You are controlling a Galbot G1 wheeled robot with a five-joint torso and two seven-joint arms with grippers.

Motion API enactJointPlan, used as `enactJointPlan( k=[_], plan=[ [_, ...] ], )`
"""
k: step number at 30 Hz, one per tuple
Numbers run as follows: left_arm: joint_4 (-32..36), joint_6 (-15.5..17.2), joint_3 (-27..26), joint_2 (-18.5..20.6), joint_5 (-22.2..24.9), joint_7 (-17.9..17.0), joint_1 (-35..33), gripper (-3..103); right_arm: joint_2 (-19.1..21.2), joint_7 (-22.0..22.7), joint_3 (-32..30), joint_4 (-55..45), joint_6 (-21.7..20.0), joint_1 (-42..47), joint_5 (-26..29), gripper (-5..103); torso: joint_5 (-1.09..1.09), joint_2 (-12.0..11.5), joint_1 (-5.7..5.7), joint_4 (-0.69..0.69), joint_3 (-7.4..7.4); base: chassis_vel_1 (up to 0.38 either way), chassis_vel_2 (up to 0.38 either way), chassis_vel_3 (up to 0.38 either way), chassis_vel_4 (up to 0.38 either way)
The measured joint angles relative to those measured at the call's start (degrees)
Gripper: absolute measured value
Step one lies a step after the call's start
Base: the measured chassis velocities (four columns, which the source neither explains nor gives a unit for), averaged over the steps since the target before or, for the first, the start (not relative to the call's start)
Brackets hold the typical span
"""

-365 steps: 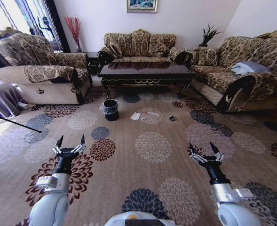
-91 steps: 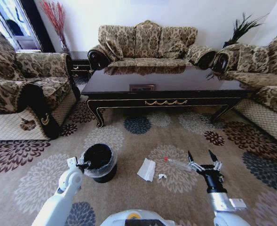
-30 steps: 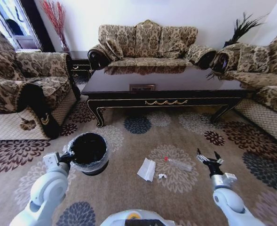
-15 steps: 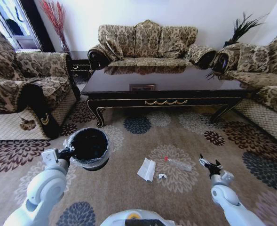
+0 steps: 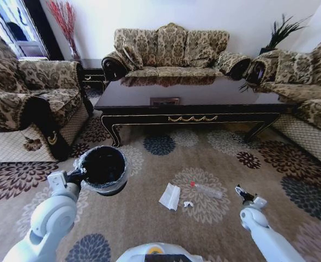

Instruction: Move to the front of the table and pick up the trash from the floor, then place it into the trash bin.

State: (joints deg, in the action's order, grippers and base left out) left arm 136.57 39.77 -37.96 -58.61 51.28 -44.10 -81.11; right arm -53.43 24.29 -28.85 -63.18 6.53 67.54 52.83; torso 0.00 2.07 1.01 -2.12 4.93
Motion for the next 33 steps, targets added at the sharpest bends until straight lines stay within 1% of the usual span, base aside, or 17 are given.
enactJointPlan(
  k=[6, 8, 9, 13, 16, 20, 24, 30, 33],
  plan=[
    [-0.2, 0.0, 0.4, -0.5, 0.0, 0.1, 0.2, 5, 0.0, -1.3, 0.3, 4.7, 0.6, -1.6, 0.6, 100, 0.0, 0.0, 0.0, 0.0, 0.0, 0.0, 0.0, 0.0, 0.0],
    [-0.2, 0.0, 0.4, -0.7, 0.0, 0.1, 0.1, 5, -0.2, -2.5, 0.8, 6.7, 1.2, -2.7, 0.8, 100, 0.0, 0.0, 0.0, 0.0, 0.0, 0.0, 0.0, 0.0, 0.0],
    [-0.1, 0.0, 0.3, -0.8, 0.0, 0.1, -0.1, 5, -0.5, -3.9, 1.6, 8.9, 2.0, -4.2, 0.8, 100, 0.01, 0.0, 0.0, 0.01, 0.0, 0.0, 0.0, 0.0, 0.0],
    [0.0, 0.0, 0.1, -0.8, 0.0, 0.1, -0.4, 5, -1.0, -4.8, 3.1, 11.8, 2.3, -6.7, 1.0, 100, 0.0, 0.0, 0.0, 0.01, 0.0, 0.0, 0.0, 0.0, 0.0],
    [0.0, 0.0, 0.0, -0.8, -0.1, 0.1, -0.5, 5, -1.3, -4.8, 3.7, 12.9, 2.3, -7.8, 1.0, 100, 0.0, 0.0, 0.0, 0.01, 0.0, 0.0, 0.0, 0.0, 0.0],
    [0.1, 0.0, -0.1, -0.8, -0.1, 0.1, -0.9, 5, -2.1, -3.8, 4.5, 15.2, 2.0, -9.8, 0.7, 100, 0.0, 0.0, 0.0, 0.02, 0.0, 0.0, 0.0, 0.0, 0.0],
    [0.4, 0.0, -0.1, -0.7, -0.1, 0.1, -1.1, 5, -2.9, -1.5, 4.4, 17.8, 1.8, -11.2, -1.1, 100, 0.0, 0.0, 0.0, 0.01, 0.0, 0.0, 0.0, 0.0, 0.0],
    [0.8, 0.0, -0.1, -0.8, -0.1, 0.1, -1.3, 5, -3.1, -1.1, 4.1, 20.6, 1.8, -12.3, -1.7, 100, 0.0, 0.0, 0.0, 0.01, 0.0, 0.0, 0.0, 0.0, 0.0],
    [1.1, 0.0, -0.1, -0.8, -0.1, 0.1, -1.6, 5, -3.2, -2.1, 4.1, 24.0, 1.8, -14.0, -1.1, 100, 0.0, 0.0, 0.0, 0.0, 0.0, 0.0, 0.0, 0.0, 0.0]
  ],
)
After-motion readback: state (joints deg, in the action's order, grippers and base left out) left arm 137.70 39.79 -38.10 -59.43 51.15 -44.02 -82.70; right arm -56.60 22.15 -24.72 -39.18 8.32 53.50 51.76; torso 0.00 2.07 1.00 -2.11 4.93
